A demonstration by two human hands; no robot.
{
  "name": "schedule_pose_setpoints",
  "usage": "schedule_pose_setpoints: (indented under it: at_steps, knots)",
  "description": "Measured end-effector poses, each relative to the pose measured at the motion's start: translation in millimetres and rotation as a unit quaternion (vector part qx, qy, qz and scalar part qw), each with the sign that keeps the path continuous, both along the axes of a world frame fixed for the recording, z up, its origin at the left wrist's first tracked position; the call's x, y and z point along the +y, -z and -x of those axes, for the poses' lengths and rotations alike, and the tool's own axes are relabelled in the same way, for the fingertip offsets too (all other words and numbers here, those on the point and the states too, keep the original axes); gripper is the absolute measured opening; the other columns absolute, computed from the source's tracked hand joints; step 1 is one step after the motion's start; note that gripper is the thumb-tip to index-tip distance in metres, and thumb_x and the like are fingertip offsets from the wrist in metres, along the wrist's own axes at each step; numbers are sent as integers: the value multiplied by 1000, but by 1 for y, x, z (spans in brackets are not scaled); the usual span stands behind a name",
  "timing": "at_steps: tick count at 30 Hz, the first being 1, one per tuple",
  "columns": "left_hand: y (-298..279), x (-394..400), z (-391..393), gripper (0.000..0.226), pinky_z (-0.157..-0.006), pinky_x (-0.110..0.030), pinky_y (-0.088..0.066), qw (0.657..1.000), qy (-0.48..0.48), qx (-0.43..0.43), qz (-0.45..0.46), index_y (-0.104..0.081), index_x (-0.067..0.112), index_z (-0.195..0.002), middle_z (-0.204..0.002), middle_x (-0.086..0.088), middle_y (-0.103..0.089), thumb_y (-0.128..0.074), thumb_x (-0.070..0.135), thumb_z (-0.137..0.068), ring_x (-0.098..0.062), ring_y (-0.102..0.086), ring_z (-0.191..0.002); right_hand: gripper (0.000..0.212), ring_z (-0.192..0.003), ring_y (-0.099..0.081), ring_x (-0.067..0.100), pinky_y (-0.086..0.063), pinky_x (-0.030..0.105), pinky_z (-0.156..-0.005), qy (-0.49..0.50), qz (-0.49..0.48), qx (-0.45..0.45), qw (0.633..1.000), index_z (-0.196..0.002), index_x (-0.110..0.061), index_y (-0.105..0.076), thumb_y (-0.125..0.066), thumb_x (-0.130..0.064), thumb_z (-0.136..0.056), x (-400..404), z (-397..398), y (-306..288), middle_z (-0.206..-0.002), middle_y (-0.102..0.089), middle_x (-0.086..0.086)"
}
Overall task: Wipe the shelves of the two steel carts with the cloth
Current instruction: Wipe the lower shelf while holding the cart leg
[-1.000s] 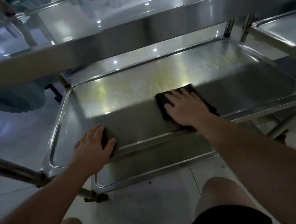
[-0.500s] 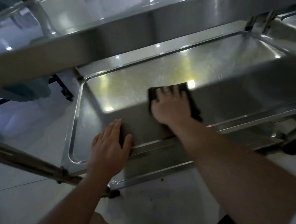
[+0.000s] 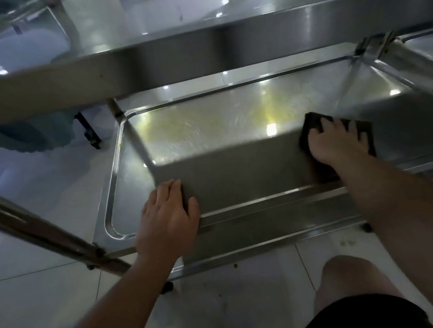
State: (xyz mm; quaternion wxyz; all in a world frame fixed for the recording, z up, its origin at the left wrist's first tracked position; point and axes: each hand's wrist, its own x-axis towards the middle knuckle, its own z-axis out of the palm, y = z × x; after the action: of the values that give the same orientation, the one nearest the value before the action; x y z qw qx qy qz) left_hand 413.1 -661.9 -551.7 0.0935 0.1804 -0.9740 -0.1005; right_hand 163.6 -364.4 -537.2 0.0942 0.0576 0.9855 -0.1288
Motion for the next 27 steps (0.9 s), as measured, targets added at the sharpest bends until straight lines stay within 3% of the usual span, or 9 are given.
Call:
schedule_pose_setpoints:
  at_steps: [3, 6, 9, 11, 14, 17, 21, 24, 27]
  knots:
    - [-1, 1, 0, 69, -116, -49, -39, 1000, 6, -6, 3, -52, 8, -148, -146, -12, -53, -28, 51, -100, -32, -49, -135, 69, -159, -2, 35, -2, 58, -126, 29, 10, 8, 1000, -166, -28, -14, -15, -51, -100, -51, -31, 0, -175, -8, -2]
    - [-1, -2, 0, 65, -117, -48, -37, 1000, 13, 3, -18, -48, 7, -153, -149, -13, -51, -30, 48, -105, -33, -47, -137, 66, -160, -4, 31, -3, 56, -126, -145, 38, 35, 988, -166, -28, -18, -19, -50, -104, -134, -74, 0, -174, -11, -4]
    - [-3, -2, -5, 59, -119, -49, -35, 994, 9, 70, -80, -31, 12, -162, -160, -11, -36, -37, 39, -110, -31, -39, -144, 63, -161, 1, 24, 3, 49, -127, -319, 46, 29, 946, -166, -34, -16, -18, -52, -106, -192, -116, 3, -174, -6, -10]
    - [-4, -1, -6, 60, -121, -49, -32, 991, 19, 100, -88, -24, 14, -164, -164, -11, -29, -38, 36, -110, -30, -33, -148, 63, -161, 2, 19, 5, 46, -128, -387, 45, 30, 920, -165, -38, -16, -16, -56, -105, -191, -127, 5, -174, -6, -13]
    - [-5, 0, -6, 60, -121, -52, -33, 993, 5, 77, -84, -26, 15, -164, -164, -10, -31, -39, 38, -110, -30, -34, -149, 66, -160, -3, 12, 3, 40, -127, -442, 24, 43, 895, -163, -44, -16, -12, -65, -100, -144, -121, 4, -172, -9, -19]
    - [-4, -2, -4, 60, -119, -52, -36, 998, 4, 34, -58, -36, 14, -159, -159, -10, -42, -38, 45, -109, -31, -41, -145, 72, -159, -10, 15, -6, 41, -126, -412, -12, 47, 910, -163, -44, -14, -10, -67, -96, -74, -90, 2, -172, -12, -19]
    - [-6, -1, -1, 59, -117, -50, -38, 999, 6, 4, -33, -43, 13, -155, -150, -11, -52, -36, 47, -108, -32, -48, -138, 68, -158, -19, 26, -18, 52, -127, -239, -56, 58, 968, -164, -37, -21, -18, -60, -100, 36, -37, -1, -173, -16, -10]
    - [-6, 1, 1, 59, -118, -48, -37, 1000, 7, -14, -4, -45, 13, -155, -151, -10, -50, -37, 47, -108, -31, -45, -139, 68, -160, -9, 25, -12, 53, -127, -96, -45, 9, 994, -165, -36, -11, -15, -57, -101, 76, -26, -3, -174, -6, -12]
    - [-7, 1, 2, 58, -120, -47, -34, 1000, 11, -25, 4, -44, 16, -156, -153, -7, -46, -38, 47, -108, -29, -42, -141, 69, -160, -2, 29, -6, 56, -127, -21, -21, -8, 1000, -166, -33, -9, -13, -53, -100, 47, -38, -4, -175, -1, -7]
